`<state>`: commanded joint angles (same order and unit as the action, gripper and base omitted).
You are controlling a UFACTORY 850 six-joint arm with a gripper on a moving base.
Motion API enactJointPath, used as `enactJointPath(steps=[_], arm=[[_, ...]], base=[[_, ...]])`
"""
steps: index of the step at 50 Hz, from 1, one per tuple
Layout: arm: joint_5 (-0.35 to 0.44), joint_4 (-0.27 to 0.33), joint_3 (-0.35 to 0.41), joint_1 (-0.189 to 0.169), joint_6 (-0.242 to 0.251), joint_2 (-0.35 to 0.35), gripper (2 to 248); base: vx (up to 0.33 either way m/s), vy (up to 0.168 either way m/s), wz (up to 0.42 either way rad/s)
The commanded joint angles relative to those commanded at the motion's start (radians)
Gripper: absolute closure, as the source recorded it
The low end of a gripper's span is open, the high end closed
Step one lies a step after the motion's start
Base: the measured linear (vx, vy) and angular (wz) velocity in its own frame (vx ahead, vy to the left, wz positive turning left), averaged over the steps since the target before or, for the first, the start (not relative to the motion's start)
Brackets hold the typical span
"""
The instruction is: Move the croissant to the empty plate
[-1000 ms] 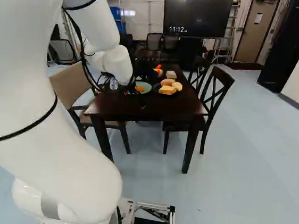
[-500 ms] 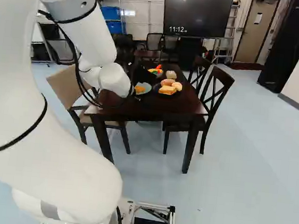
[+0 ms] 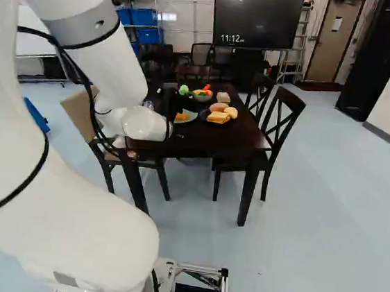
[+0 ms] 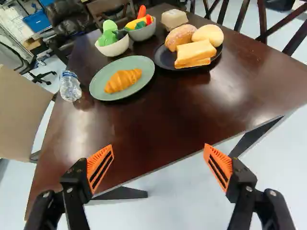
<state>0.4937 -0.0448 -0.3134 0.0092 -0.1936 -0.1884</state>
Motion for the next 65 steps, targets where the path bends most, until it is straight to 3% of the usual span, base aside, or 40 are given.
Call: enactJointPath(steps=[32,65], arm=[[0.238,0.028,0.142,-0.006,0.122,-0.057,3],[0.362,0.043,0.216,-0.009,0.185,-0.087,3]], base=[[0.0,0.0,0.0],[0.0,0.0,0.0]])
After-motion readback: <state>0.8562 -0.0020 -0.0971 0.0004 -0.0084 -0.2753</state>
